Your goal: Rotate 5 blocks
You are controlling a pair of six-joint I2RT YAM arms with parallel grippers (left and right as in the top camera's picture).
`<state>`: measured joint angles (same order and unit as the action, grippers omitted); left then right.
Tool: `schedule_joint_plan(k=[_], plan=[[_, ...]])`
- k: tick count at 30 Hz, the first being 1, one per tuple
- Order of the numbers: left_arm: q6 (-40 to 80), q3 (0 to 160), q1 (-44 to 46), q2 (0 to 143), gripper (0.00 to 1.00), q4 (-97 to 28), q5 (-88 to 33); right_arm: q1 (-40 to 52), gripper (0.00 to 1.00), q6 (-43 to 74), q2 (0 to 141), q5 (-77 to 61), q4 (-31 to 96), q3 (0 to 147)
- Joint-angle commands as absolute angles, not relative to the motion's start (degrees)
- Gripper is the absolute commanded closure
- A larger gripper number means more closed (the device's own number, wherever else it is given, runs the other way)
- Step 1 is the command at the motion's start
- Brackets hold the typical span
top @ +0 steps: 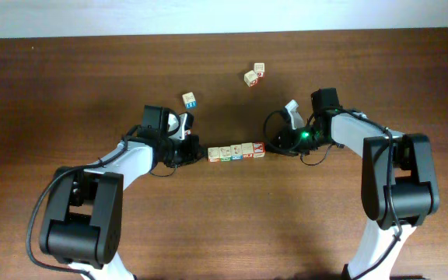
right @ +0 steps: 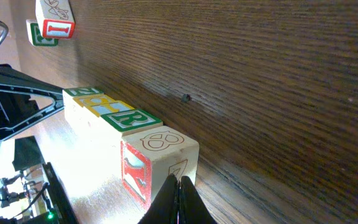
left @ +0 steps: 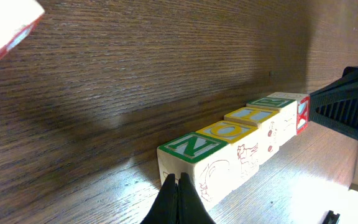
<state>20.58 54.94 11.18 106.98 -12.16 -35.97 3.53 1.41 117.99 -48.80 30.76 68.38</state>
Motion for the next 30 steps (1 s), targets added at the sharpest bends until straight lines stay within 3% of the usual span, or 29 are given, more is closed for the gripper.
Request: schedule_joint_plan(k=[1,30], plan=[[19.9,54.41,11.35,107.35,1.0,-12.03,-35.62,3.79,0.96,0.86,118.67,-49.32,30.57,68.16],[19.99,54.41,11.35,107.35,1.0,-12.01,-35.64,3.79,0.96,-1.08,119.7,-52.36,29.74,68.2]])
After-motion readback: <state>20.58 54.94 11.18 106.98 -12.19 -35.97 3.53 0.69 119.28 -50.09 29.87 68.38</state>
